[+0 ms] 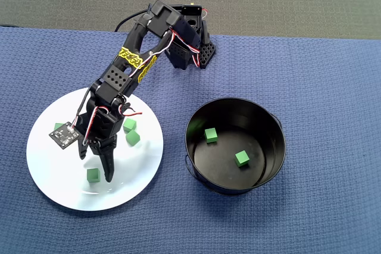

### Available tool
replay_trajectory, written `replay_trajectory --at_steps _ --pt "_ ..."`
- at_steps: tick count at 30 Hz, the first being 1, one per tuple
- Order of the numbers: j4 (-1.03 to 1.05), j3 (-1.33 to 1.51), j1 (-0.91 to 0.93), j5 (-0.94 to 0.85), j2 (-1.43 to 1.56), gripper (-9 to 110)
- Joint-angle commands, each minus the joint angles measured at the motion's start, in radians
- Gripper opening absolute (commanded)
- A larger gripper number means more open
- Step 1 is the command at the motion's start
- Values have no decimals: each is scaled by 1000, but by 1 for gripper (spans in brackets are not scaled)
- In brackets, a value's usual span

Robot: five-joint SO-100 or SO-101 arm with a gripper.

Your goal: Pick up the green cubes from the white plate and place them in the black recipient

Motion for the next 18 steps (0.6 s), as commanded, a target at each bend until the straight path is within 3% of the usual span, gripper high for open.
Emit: replay_trajectory --at_steps 1,13,18 --pt "-91 -18 -14 26 -6 38" --pt "183 -175 8 640 41 36" --pt "265 -244 15 732 3 37"
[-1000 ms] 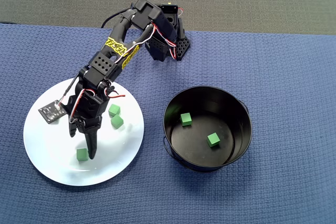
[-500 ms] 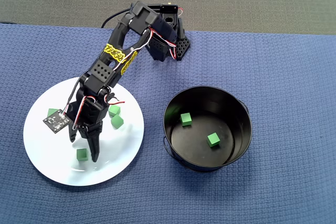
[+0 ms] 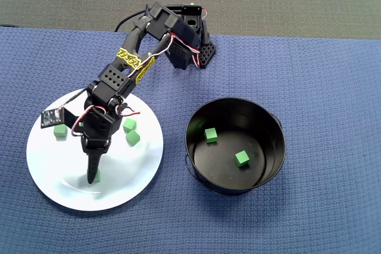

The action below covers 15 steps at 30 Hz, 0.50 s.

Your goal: Pick up the green cubes from the white plate and place them in the black recipient

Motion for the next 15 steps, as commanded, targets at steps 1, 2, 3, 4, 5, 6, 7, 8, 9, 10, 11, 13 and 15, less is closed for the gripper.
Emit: replay_trajectory --at_steps 1,2,3,4,5,6,7,8,9,10,11,13,15 --pt "71 -124 14 81 11 37" --pt "83 -153 14 98 -9 36" --pt "101 -184 15 114 -31 36" --pt "124 -218 18 133 -51 36" --pt "144 -252 20 152 -72 35" --pt "161 -284 20 170 -95 34" --pt "186 -318 20 187 -117 34" --pt "213 -348 20 193 -137 34" --pt "218 -356 17 196 -143 34" --pt "218 -356 14 196 -146 34" --pt "218 -359 11 196 -149 34" --pt "216 -376 6 198 -169 34" --pt "216 -390 2 190 -190 33"
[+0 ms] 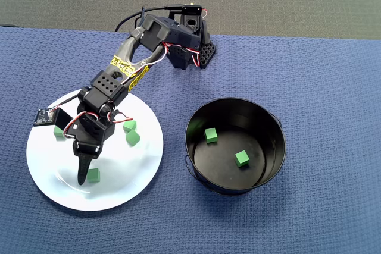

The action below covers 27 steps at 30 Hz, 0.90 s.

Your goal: Pick up the green cubes from the white plate and place them in the black recipient

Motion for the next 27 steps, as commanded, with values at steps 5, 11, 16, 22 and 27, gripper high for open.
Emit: replay_trajectory --at_steps 5,11,16,22,27 --pt "-74 -3 -15 -25 21 33" --pt "-71 -12 -31 -14 11 31" --pt "-130 63 -43 -18 48 30" --pt "-229 201 -69 9 143 29" --pt "-265 275 -100 18 196 26"
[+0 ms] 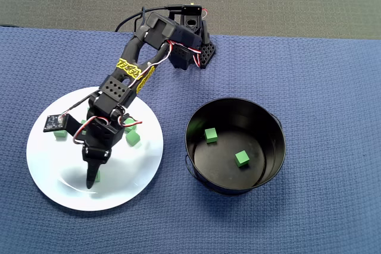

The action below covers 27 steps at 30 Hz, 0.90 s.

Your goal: Pick up the green cubes from the white plate and place them in the black recipient

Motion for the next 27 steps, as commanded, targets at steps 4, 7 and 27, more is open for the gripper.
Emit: replay_trajectory --at_steps 4,7,27 --pt "-21 18 -48 8 110 24" --pt "-21 14 -41 0 109 20" --pt "-11 -60 6 -14 52 19"
